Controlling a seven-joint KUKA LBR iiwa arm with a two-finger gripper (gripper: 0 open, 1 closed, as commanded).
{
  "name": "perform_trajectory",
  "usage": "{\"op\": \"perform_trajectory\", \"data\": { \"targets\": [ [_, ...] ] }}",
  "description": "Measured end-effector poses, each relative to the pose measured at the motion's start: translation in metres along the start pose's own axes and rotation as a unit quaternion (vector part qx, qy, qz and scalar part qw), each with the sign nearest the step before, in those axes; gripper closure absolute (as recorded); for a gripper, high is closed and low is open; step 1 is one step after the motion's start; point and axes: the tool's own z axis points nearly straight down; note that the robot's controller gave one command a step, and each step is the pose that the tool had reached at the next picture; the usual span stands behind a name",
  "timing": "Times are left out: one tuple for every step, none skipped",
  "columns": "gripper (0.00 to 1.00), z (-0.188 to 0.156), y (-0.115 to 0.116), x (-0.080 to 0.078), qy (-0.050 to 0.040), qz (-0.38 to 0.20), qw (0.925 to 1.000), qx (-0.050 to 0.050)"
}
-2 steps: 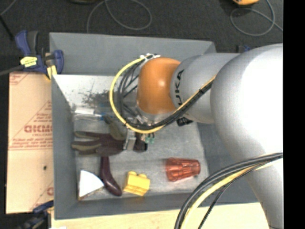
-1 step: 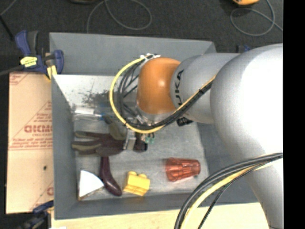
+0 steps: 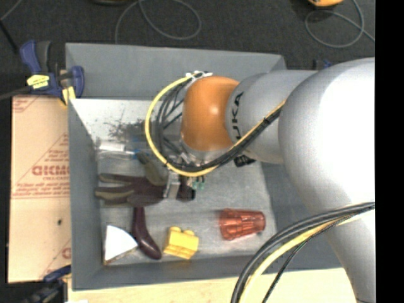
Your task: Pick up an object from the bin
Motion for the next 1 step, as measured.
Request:
{"op": "perform_trajectory", "data": {
  "targets": [
    [1.00, 0.0016, 0.0172, -0.0049, -0.0012, -0.041, 0.9992, 0.002]
  ]
}}
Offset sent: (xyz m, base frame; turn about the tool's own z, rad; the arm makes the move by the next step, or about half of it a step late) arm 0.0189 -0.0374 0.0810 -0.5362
